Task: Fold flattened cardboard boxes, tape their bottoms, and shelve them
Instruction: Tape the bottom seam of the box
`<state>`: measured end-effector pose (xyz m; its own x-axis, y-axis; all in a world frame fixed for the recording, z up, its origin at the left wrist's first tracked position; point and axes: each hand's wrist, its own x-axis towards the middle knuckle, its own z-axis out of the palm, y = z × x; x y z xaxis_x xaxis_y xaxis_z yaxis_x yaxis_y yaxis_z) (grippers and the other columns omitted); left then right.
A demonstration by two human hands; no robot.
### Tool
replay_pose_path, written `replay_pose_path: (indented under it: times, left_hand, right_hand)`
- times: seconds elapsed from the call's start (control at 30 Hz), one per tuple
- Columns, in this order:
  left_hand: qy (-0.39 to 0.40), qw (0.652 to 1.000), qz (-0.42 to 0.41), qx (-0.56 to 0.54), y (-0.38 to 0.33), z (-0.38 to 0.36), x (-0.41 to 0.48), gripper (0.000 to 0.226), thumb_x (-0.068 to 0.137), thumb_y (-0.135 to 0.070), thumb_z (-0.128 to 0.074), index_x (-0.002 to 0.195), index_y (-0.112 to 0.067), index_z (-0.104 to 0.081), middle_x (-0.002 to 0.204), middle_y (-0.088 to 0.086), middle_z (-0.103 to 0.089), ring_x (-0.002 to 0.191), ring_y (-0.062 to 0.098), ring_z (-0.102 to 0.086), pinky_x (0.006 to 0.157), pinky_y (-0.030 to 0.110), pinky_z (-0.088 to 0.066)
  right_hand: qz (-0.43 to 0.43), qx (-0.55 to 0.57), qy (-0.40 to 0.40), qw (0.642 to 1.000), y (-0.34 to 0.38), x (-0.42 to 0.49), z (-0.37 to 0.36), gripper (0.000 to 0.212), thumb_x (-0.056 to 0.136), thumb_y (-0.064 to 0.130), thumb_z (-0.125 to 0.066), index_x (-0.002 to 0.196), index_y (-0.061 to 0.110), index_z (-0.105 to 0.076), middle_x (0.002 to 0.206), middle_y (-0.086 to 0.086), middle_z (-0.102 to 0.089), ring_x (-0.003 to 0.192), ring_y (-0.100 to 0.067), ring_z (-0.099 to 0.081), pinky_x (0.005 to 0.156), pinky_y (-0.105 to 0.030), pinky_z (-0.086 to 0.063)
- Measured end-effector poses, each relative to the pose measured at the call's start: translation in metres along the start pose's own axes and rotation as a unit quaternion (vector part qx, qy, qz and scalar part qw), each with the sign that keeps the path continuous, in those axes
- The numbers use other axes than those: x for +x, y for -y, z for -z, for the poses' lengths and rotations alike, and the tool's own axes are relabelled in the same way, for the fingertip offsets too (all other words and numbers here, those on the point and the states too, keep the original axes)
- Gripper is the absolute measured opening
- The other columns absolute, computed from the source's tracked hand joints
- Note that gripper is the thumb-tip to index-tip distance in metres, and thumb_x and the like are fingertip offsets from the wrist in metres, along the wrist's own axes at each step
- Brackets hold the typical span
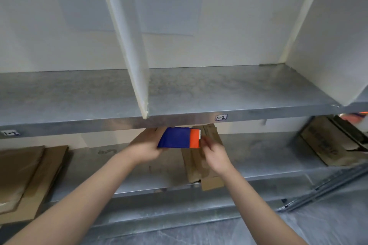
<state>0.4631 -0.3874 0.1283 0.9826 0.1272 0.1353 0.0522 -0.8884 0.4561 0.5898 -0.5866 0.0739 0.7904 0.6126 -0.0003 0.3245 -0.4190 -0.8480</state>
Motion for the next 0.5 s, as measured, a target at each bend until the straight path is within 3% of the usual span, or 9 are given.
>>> replay_pose_path:
  times: [0.17,0.3,0.37,0.5]
  left_hand:
    - [-0.052,0.998,-0.021,0.001,-0.023,-0.033,0.013,0.043,0.081,-0.022,-0.067,0.120,-0.027,-0.048,0.111,-0.011,-0.051,0.097,0.008,-0.042,0.079,0.021,-0.036]
    - [-0.067,0.998,-0.010,0.010,-0.050,-0.055,0.021,0.049,0.080,-0.020,-0.065,0.126,-0.021,-0.049,0.118,-0.007,-0.052,0.102,0.009,-0.041,0.084,0.020,-0.034]
    - [-0.070,0.997,0.005,0.012,-0.062,-0.065,0.024,0.052,0.079,-0.020,-0.068,0.127,-0.019,-0.049,0.120,-0.003,-0.054,0.105,0.014,-0.044,0.086,0.023,-0.037]
    - [-0.078,0.997,0.018,0.020,-0.078,-0.083,0.025,0.058,0.077,-0.020,-0.074,0.129,-0.017,-0.048,0.122,0.000,-0.055,0.108,0.015,-0.045,0.088,0.019,-0.033]
  right_hand:
    - [-0.006,0.026,0.021,0.999,-0.020,-0.007,0.038,0.026,0.103,0.025,-0.041,0.119,0.018,-0.060,0.105,0.002,-0.065,0.096,-0.014,-0.058,0.076,-0.023,-0.040]
    - [0.007,-0.004,0.024,1.000,-0.042,-0.006,0.066,0.019,0.102,0.022,-0.045,0.104,0.016,-0.063,0.088,0.002,-0.065,0.079,-0.013,-0.058,0.065,-0.011,-0.040]
    - [0.013,-0.016,0.019,1.000,-0.053,-0.004,0.077,0.020,0.100,0.020,-0.048,0.103,0.013,-0.067,0.084,0.003,-0.065,0.078,-0.015,-0.058,0.065,-0.018,-0.040]
    - [0.017,-0.026,0.010,0.999,-0.069,-0.004,0.092,0.021,0.097,0.020,-0.053,0.102,0.014,-0.072,0.086,0.006,-0.067,0.081,-0.011,-0.059,0.066,-0.006,-0.038]
